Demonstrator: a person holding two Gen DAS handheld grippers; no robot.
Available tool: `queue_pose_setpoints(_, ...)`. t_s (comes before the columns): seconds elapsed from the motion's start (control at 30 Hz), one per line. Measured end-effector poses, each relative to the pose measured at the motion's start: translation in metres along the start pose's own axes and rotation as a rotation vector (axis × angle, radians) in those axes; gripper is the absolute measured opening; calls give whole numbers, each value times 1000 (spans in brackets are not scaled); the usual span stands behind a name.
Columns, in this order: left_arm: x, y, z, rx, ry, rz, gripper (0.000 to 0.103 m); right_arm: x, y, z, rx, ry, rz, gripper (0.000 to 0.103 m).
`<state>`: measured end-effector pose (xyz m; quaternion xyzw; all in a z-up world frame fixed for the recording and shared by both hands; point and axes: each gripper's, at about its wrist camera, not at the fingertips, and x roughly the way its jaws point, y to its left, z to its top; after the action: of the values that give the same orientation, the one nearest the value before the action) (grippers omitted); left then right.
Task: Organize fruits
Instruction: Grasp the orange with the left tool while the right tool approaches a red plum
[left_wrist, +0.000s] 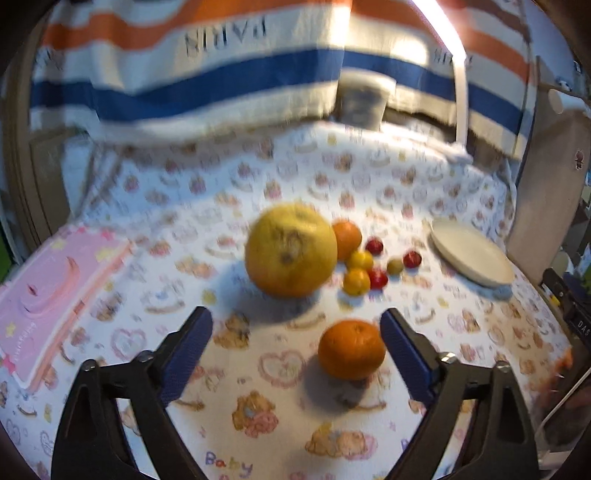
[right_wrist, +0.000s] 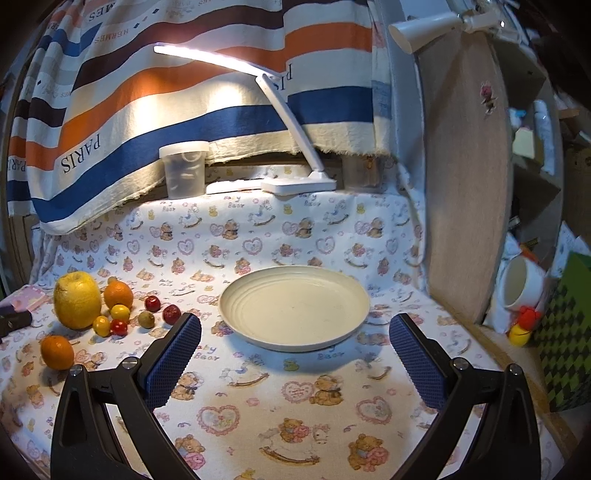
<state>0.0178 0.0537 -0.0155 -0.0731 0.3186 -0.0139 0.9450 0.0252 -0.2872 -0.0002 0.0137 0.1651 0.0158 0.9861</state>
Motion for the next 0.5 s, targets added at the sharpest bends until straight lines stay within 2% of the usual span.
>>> queue_pose_setpoints(0.17, 3, 1, -3, -11, 47, -62, 78, 8, 5, 0, -23, 38, 48, 103)
queue_pose_setpoints(0.23, 7, -4, -5, 3, 75, -91, 65, 9, 10, 0, -40, 46, 49, 103)
queue_pose_setpoints(0.27, 12, -8, -7, 6, 102, -110, 54, 10, 11, 0, -40, 52, 50, 103)
queue_pose_setpoints(0.37, 20, -17, -9, 3, 124, -154, 54, 12, 13, -1, -20, 60, 77, 103)
queue_pose_setpoints(0.5, 23, -31, -6, 50, 125, -133, 54, 10, 14, -1, -20, 49, 85, 102)
